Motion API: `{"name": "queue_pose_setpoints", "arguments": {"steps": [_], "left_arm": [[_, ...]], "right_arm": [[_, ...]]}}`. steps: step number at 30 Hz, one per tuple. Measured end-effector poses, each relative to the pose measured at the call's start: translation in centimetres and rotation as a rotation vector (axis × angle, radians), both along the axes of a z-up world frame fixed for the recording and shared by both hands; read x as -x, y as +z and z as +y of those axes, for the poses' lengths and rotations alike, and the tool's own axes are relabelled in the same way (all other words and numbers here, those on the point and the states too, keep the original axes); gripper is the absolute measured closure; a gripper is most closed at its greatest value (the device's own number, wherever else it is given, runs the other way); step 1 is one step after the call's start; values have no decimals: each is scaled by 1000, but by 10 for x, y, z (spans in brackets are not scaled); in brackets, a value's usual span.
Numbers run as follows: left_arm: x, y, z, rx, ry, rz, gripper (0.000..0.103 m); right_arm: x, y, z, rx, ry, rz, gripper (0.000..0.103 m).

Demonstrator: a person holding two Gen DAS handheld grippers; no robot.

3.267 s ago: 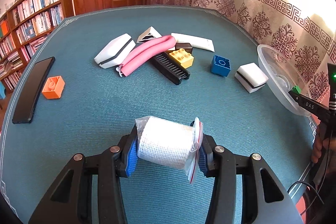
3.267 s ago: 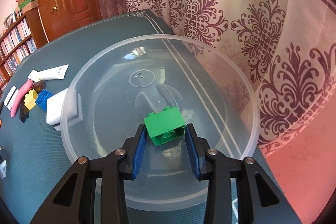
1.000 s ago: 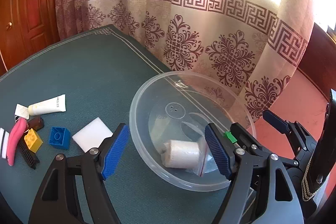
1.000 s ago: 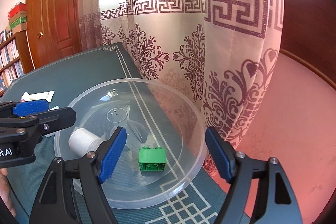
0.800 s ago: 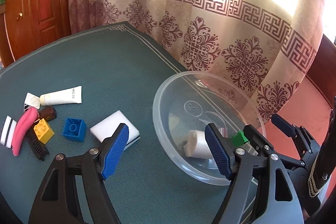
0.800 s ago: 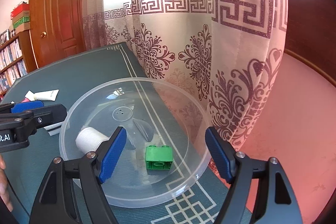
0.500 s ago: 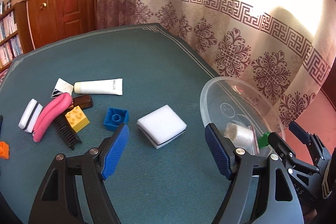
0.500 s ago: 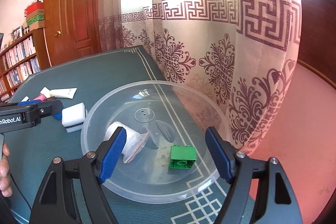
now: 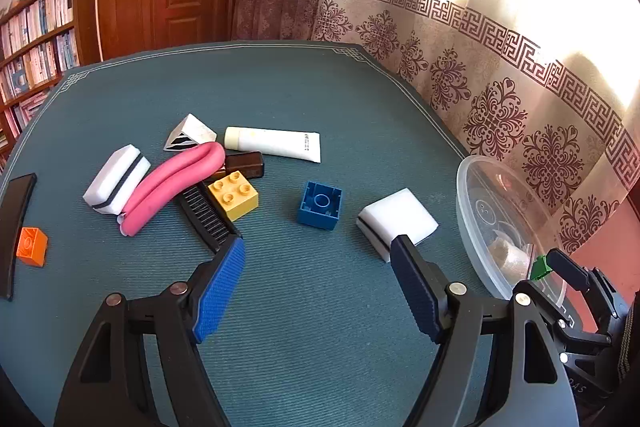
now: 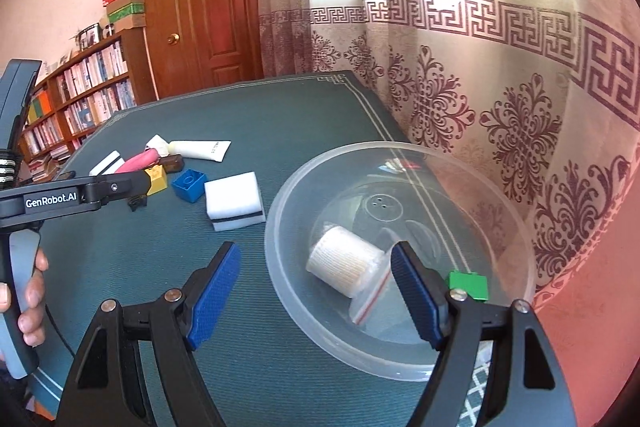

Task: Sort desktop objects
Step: 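Grasp the white foam block with the right tool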

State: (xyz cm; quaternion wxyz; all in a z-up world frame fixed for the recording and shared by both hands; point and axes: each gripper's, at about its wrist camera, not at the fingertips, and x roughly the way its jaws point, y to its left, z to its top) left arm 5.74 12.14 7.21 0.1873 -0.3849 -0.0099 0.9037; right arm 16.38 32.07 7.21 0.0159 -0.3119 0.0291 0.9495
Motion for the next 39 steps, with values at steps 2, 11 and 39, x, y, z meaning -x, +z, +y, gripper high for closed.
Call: {"name": "queue_pose_setpoints", "arguments": {"steps": [2, 11, 39], "left_arm": [[1, -1, -6, 3, 9, -1, 25], [7, -5, -32, -3, 59, -9, 25], [26, -25, -59, -3, 102, -47, 25]], "right_arm": [[5, 2, -8, -8, 23, 0, 22], [47, 3, -39, -16, 125, -35, 22], [143, -39, -77, -190, 189, -252, 22]]}}
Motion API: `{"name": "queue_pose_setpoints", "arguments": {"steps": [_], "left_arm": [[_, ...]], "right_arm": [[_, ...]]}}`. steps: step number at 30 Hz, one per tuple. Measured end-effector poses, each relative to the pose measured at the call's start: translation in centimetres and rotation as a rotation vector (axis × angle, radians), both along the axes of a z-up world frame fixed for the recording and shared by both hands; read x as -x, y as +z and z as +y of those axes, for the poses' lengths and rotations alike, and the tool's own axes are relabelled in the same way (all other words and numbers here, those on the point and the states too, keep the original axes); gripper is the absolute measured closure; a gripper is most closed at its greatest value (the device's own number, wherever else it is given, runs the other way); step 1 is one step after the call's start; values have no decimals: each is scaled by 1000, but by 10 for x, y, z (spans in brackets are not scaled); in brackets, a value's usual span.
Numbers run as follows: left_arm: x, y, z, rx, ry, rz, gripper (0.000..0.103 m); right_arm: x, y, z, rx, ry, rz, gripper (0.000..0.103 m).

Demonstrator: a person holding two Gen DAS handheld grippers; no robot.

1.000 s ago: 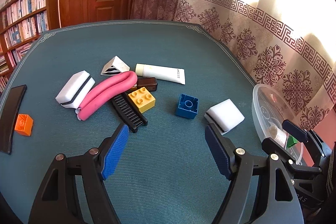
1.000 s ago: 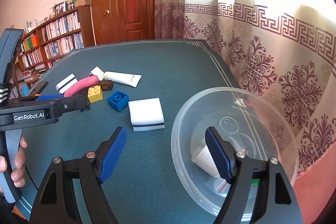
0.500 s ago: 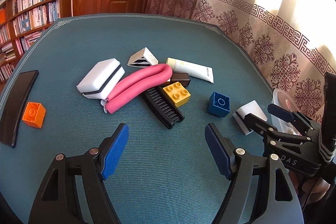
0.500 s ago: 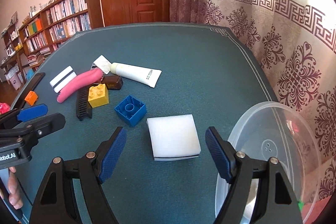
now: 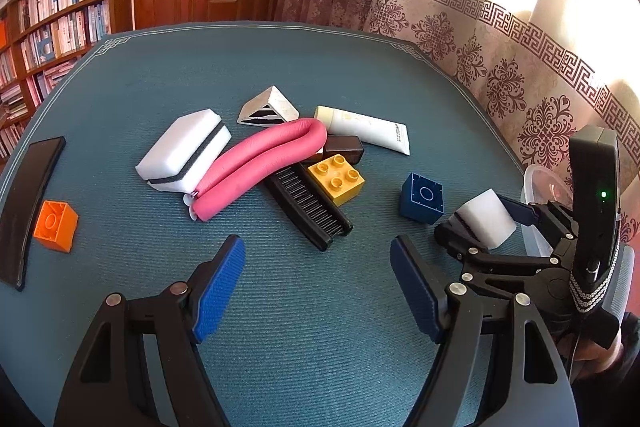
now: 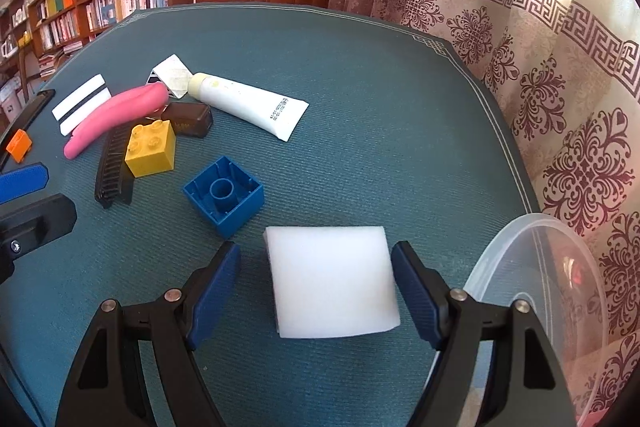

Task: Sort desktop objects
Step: 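Grasp the white foam block with the right tool, then grasp the blue brick with left tool while right tool holds the foam block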

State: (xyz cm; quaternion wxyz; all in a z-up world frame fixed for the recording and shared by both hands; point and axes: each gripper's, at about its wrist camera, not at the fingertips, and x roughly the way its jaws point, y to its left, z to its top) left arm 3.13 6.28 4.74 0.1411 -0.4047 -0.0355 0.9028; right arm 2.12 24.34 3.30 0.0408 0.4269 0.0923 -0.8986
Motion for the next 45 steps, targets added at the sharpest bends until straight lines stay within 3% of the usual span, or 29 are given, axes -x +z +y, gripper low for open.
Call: {"name": "queue_pose_setpoints", "arguments": {"steps": [7, 24, 32, 45], "left_arm": [[5, 3, 11, 18, -22, 15, 25], [20, 8, 63, 92, -131, 65, 25], [25, -4, 95, 168, -203, 74, 25], [41, -28, 104, 195, -200, 23, 26]], "right_arm": [[-7, 2, 3, 29, -27, 20, 45], [-60, 5, 5, 107, 37, 34, 46], [-88, 4, 7, 141, 73, 17, 46], [-96, 1, 15, 159, 57, 19, 46]]}}
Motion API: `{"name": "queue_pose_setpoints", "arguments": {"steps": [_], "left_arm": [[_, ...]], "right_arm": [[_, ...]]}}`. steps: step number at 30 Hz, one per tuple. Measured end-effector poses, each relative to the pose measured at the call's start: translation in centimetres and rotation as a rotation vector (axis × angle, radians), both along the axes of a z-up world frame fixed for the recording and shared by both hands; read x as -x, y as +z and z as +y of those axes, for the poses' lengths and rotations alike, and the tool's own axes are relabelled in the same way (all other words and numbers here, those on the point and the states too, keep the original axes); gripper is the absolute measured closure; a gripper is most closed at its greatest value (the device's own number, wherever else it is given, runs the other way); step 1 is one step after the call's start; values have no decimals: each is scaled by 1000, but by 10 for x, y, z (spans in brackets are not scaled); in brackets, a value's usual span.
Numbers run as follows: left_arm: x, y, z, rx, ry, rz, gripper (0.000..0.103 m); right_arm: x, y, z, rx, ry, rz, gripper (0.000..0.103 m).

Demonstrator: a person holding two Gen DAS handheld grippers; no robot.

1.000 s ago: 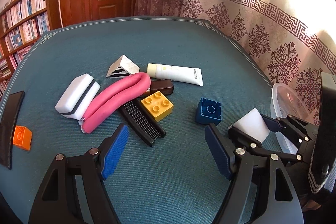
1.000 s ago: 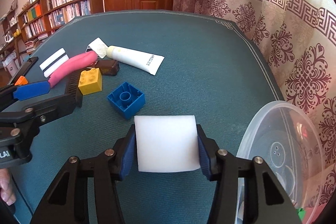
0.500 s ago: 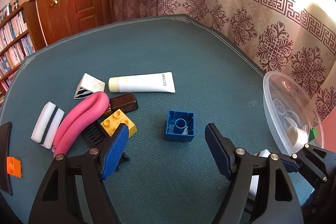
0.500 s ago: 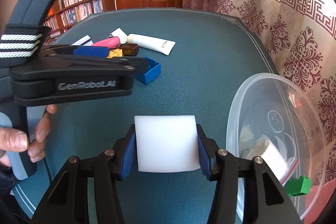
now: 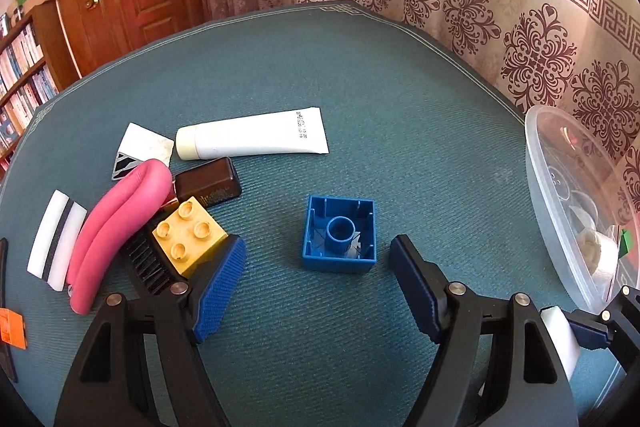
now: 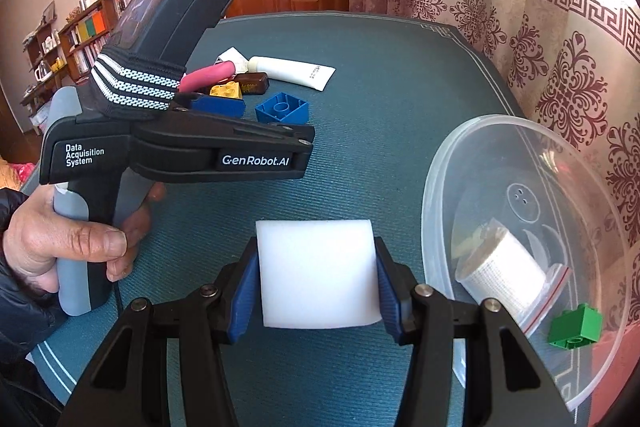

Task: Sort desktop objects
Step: 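Grasp the blue brick with left tool while right tool holds the foam block, then carry the blue brick and white foam block over the bowl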

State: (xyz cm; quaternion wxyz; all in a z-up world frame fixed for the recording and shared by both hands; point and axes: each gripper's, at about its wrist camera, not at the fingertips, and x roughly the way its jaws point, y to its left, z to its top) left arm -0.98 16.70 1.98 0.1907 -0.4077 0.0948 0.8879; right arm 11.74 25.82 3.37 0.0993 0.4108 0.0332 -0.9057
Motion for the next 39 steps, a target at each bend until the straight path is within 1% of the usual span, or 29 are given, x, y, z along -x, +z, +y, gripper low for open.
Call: {"name": "queue_pose_setpoints", "arguments": {"steps": [3, 5, 6, 8, 11, 24, 32, 39], "left_arm": [[2, 0, 0, 3, 9, 10, 36], [3, 1, -1, 0, 11, 14, 50], [3, 2, -1, -1, 12, 16, 52], [3, 2, -2, 0, 15, 23, 62], [2, 2, -5, -13, 24, 25, 68], [-10, 9, -30, -97, 109, 11, 69], [-25, 22, -24, -115, 76, 30, 69], [-38, 33, -10, -125, 31, 43, 69]], "right_arm": [[0, 0, 0, 5, -4, 1, 46], [0, 0, 0, 16, -5, 4, 46], [-1, 0, 0, 21, -5, 6, 46], [-2, 2, 0, 32, -1, 11, 46], [-5, 5, -1, 51, 6, 20, 47], [-14, 18, 0, 98, 11, 68, 47], [-20, 33, 14, 119, -31, 113, 47], [-24, 43, 46, 137, -127, 148, 47]]}}
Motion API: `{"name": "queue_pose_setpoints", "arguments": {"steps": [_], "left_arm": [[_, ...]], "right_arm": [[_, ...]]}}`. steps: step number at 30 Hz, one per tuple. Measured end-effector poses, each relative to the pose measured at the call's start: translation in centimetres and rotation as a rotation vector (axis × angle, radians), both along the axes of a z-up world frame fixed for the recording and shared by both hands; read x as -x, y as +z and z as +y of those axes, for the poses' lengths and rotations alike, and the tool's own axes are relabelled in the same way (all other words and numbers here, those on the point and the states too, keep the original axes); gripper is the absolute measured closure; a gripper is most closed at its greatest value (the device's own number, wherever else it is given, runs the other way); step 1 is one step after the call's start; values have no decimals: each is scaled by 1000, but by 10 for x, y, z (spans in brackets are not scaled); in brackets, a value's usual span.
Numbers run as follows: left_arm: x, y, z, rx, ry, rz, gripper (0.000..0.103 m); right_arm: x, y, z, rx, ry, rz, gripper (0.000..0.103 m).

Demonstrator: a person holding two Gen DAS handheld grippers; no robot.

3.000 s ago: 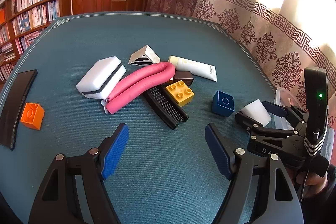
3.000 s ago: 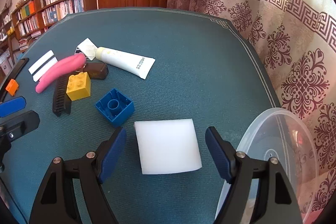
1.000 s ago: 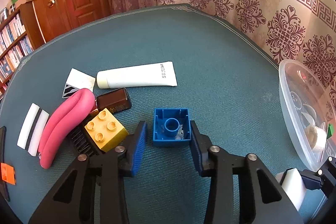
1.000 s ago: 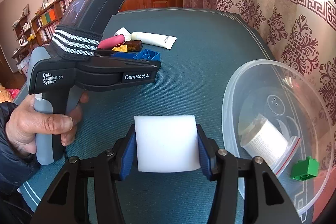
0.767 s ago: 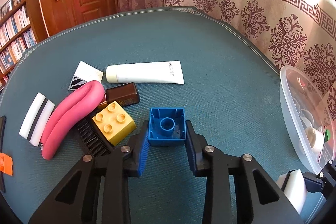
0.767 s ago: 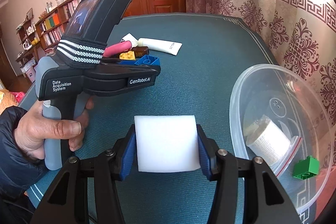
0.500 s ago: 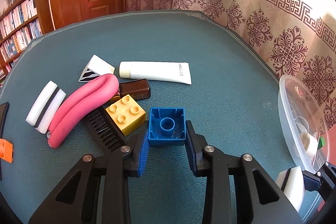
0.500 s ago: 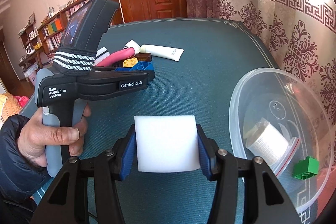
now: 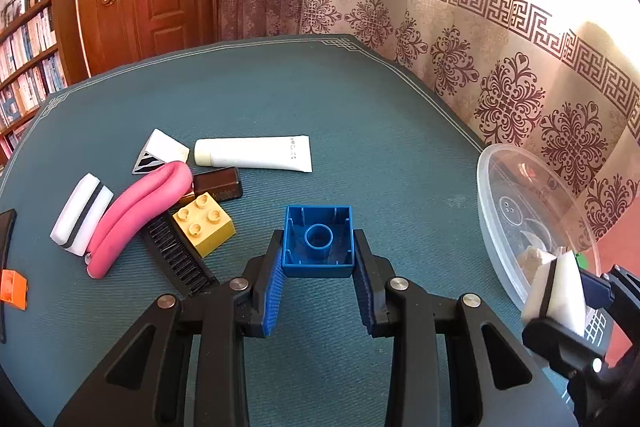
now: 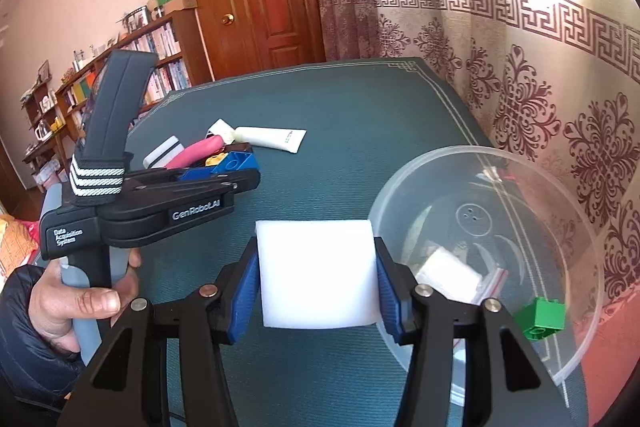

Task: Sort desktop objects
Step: 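Carry the blue brick and white foam block over the bowl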

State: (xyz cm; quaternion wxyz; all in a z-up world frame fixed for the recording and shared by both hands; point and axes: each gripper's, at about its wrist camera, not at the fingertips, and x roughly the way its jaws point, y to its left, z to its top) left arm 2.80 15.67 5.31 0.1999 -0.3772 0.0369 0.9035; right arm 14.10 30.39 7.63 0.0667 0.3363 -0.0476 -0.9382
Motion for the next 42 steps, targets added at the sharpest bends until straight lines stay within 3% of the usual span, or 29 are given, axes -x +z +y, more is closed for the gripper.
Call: {"name": "queue_pose_setpoints", "arguments": {"steps": [8, 18, 32, 42], "left_arm": [[-15, 4, 20, 7, -50, 7, 69], [-29, 24, 52, -11, -127, 43, 69], [-49, 34, 127, -1, -295, 80, 69], [-55, 26, 142, -3, -341, 66, 69]], "right_arm": [[-7, 10, 46, 42, -162, 39, 46], [-6, 10, 93, 14, -366, 56, 46], [-10, 11, 136, 45, -501, 63, 46], [-11, 8, 142, 54, -524, 55, 46]]}}
